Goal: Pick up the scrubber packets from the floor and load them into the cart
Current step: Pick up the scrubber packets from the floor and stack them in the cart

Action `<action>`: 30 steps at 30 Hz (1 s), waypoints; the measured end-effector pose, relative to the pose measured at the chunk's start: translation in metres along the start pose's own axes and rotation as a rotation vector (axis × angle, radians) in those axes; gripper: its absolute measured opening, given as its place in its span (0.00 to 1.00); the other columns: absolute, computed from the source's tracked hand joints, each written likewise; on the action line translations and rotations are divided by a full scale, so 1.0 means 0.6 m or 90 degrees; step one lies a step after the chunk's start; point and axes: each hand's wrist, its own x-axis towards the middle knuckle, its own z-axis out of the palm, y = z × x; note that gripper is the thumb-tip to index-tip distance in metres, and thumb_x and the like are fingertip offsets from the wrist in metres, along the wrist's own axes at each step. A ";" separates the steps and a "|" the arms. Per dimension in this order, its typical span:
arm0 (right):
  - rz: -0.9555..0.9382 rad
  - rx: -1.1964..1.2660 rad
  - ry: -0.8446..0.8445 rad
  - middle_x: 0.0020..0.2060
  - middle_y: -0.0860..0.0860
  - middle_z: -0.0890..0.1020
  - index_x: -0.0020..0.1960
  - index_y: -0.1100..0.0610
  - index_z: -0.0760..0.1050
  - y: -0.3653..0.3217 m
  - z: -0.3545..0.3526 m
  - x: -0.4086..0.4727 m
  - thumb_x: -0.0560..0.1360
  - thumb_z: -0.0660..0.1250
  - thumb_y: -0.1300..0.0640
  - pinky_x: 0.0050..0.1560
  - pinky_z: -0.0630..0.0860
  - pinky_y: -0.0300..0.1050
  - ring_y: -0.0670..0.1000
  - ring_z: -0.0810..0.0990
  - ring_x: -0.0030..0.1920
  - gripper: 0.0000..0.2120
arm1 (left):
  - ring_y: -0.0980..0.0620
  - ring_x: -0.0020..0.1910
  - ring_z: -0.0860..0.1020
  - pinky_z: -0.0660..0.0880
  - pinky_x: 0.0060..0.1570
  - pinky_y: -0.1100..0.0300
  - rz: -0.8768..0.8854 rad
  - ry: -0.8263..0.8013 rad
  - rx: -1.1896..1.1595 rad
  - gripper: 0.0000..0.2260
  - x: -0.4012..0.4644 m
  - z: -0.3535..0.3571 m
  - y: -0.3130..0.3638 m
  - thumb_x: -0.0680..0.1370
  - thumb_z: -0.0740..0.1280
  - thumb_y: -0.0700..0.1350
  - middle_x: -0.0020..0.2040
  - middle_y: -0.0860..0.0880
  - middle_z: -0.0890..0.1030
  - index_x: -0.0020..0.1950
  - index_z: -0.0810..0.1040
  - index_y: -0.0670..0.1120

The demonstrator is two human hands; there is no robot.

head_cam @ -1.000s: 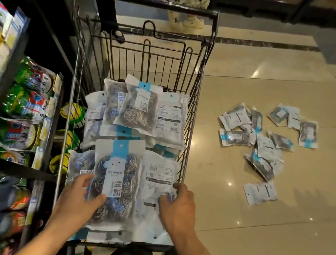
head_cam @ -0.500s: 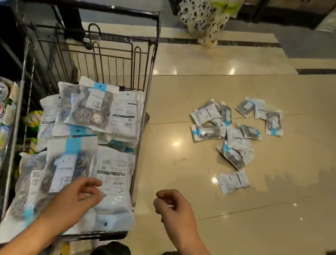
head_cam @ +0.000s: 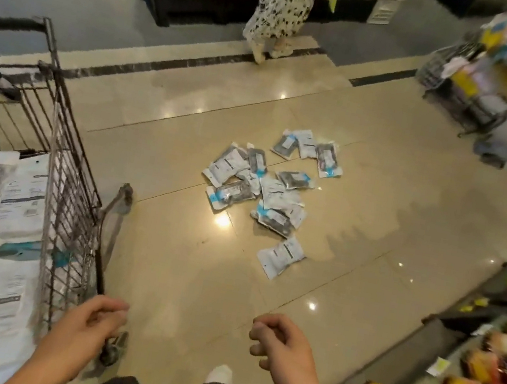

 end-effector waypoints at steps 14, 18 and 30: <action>0.067 0.156 0.086 0.36 0.52 0.85 0.44 0.57 0.81 -0.074 -0.106 0.145 0.78 0.71 0.61 0.34 0.70 0.43 0.49 0.79 0.31 0.04 | 0.41 0.47 0.85 0.76 0.60 0.45 -0.045 -0.047 0.057 0.05 0.159 0.083 0.164 0.78 0.73 0.35 0.44 0.43 0.88 0.49 0.86 0.45; 0.061 0.152 0.087 0.38 0.52 0.86 0.45 0.56 0.81 -0.152 -0.096 0.222 0.78 0.71 0.59 0.36 0.72 0.42 0.50 0.81 0.34 0.03 | 0.40 0.50 0.84 0.75 0.61 0.44 -0.078 -0.040 0.020 0.04 0.259 0.088 0.223 0.78 0.74 0.37 0.47 0.41 0.87 0.50 0.86 0.45; 0.090 0.124 0.127 0.46 0.54 0.86 0.51 0.53 0.82 -0.406 -0.040 0.475 0.81 0.69 0.56 0.47 0.80 0.48 0.52 0.84 0.41 0.04 | 0.45 0.45 0.83 0.71 0.44 0.55 0.012 -0.069 0.076 0.05 0.574 0.014 0.506 0.81 0.69 0.37 0.49 0.42 0.86 0.53 0.83 0.45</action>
